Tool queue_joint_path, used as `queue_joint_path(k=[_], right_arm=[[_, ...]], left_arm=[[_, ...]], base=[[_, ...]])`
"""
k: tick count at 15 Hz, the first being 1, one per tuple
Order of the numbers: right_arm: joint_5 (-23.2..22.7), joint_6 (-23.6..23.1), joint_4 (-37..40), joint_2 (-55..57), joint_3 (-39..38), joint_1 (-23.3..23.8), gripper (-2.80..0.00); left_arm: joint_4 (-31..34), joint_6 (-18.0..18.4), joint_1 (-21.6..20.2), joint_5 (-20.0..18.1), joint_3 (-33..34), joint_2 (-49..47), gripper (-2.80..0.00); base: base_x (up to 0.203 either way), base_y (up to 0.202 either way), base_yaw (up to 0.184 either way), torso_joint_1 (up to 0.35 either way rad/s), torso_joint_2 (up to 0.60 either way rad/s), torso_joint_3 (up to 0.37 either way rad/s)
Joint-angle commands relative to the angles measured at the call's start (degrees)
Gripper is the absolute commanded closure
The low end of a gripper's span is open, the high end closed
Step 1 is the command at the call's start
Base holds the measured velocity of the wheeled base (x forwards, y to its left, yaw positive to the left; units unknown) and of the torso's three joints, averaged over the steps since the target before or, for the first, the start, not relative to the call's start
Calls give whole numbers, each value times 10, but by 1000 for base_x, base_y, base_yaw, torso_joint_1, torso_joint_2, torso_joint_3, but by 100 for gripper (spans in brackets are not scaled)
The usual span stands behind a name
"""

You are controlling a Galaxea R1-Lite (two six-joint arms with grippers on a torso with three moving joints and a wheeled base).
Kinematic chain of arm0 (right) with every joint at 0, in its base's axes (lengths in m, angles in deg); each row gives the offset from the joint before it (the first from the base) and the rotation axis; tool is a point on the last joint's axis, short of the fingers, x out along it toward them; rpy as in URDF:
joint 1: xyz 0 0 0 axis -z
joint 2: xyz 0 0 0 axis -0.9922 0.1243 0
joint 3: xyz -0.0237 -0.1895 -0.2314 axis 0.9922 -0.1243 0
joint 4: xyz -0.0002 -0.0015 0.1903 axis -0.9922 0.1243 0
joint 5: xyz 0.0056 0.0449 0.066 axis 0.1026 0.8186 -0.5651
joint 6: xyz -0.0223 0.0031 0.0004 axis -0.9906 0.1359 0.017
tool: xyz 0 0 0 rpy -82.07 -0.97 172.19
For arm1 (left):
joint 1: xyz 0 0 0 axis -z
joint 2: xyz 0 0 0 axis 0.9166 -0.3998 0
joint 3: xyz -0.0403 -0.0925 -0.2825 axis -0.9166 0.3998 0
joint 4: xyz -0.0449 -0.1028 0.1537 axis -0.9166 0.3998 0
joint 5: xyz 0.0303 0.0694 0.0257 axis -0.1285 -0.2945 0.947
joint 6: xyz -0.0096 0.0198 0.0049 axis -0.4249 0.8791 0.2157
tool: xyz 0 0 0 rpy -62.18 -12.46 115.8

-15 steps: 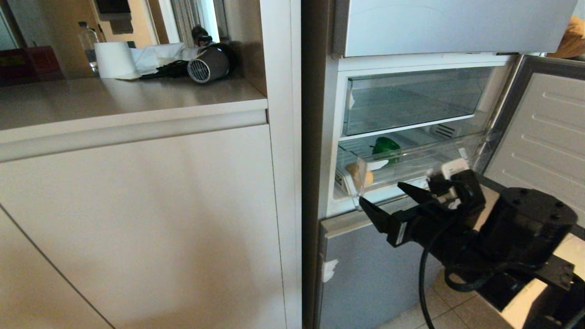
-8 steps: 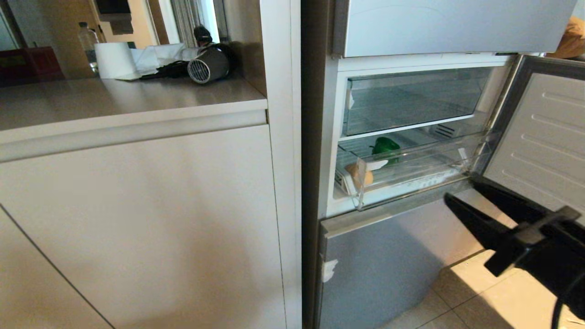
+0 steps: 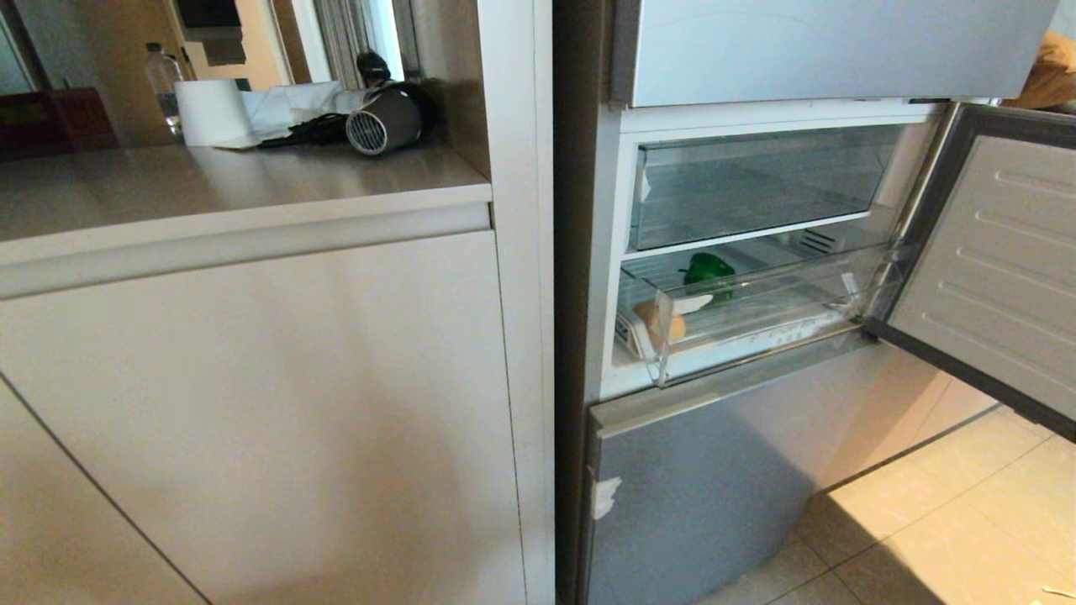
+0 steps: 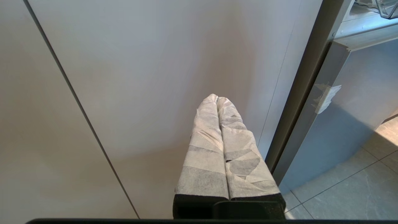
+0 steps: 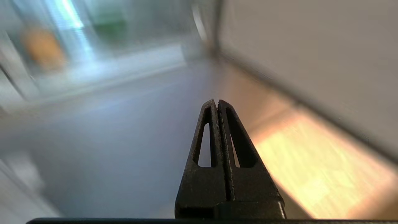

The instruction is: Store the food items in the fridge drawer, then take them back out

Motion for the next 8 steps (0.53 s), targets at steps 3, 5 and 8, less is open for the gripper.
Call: queue_joint_path(k=[3, 5, 8], right_arm=[[-147, 5, 211, -176, -64, 44, 0], [-234, 20, 228, -187, -112, 49, 0], [-231, -6, 231, -182, -112, 70, 0]], left_arm=[[0, 0, 0, 0, 0, 0, 0], [0, 0, 0, 0, 0, 0, 0], [0, 0, 0, 0, 0, 0, 0]], base=[[0, 0, 0, 0, 0, 0], [0, 0, 0, 0, 0, 0], [0, 0, 0, 0, 0, 0]])
